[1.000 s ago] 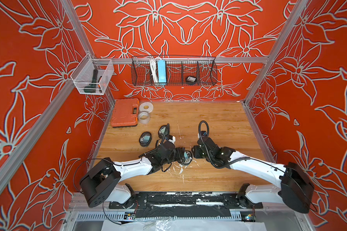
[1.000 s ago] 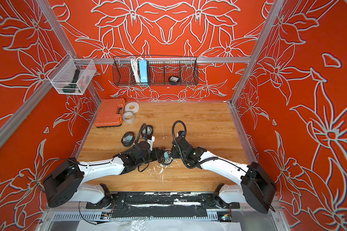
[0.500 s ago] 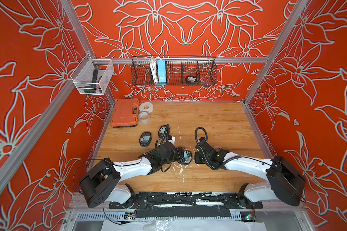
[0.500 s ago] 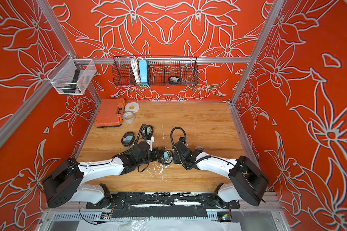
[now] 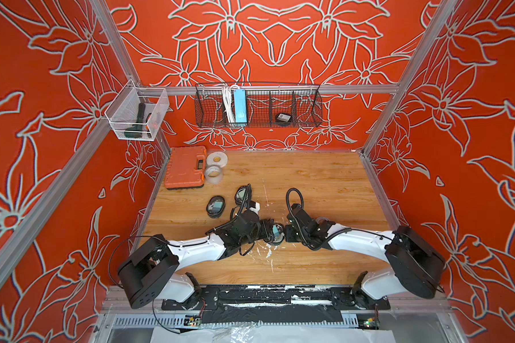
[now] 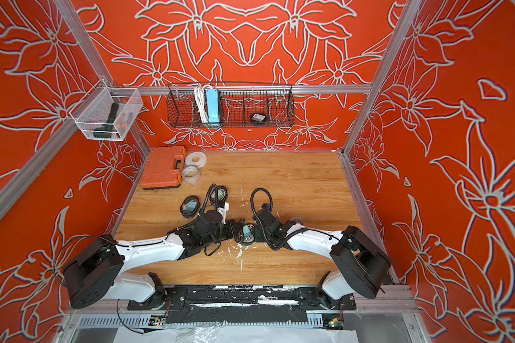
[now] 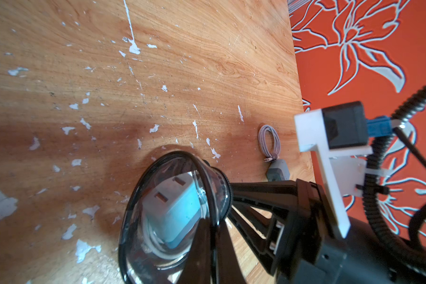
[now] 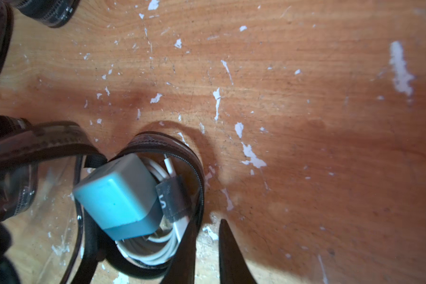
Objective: Pack away charging kits
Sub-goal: Close the storage bag at the center of the board.
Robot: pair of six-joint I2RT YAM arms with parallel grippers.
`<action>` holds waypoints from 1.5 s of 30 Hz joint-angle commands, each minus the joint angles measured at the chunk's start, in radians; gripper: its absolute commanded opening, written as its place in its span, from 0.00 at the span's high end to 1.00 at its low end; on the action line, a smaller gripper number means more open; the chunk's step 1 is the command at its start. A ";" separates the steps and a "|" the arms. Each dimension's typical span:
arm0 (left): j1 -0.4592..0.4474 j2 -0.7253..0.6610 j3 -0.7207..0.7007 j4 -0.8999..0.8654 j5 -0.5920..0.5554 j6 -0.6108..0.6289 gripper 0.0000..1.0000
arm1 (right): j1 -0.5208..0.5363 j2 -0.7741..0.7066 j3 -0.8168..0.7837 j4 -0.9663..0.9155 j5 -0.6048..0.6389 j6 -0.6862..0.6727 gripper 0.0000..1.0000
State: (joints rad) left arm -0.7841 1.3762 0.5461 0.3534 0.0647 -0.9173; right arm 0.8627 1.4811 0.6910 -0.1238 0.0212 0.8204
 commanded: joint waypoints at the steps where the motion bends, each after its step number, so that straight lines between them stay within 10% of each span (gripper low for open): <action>1: 0.003 -0.008 -0.006 0.011 -0.008 -0.005 1.00 | 0.007 0.031 0.028 0.018 -0.015 0.007 0.82; 29: 0.003 0.011 -0.026 0.079 0.080 0.010 1.00 | 0.042 0.126 0.177 -0.159 0.139 0.076 1.00; 36: 0.003 -0.048 -0.071 0.154 0.118 0.035 0.52 | 0.055 0.058 0.199 -0.243 0.235 0.073 1.00; 45: 0.041 -0.134 -0.138 0.159 0.062 0.062 0.33 | 0.057 0.044 0.186 -0.244 0.256 0.059 1.00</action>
State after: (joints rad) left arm -0.7689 1.2846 0.4351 0.4854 0.1551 -0.8669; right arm 0.9150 1.5475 0.8688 -0.3412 0.2260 0.8768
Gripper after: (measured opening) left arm 0.662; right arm 0.048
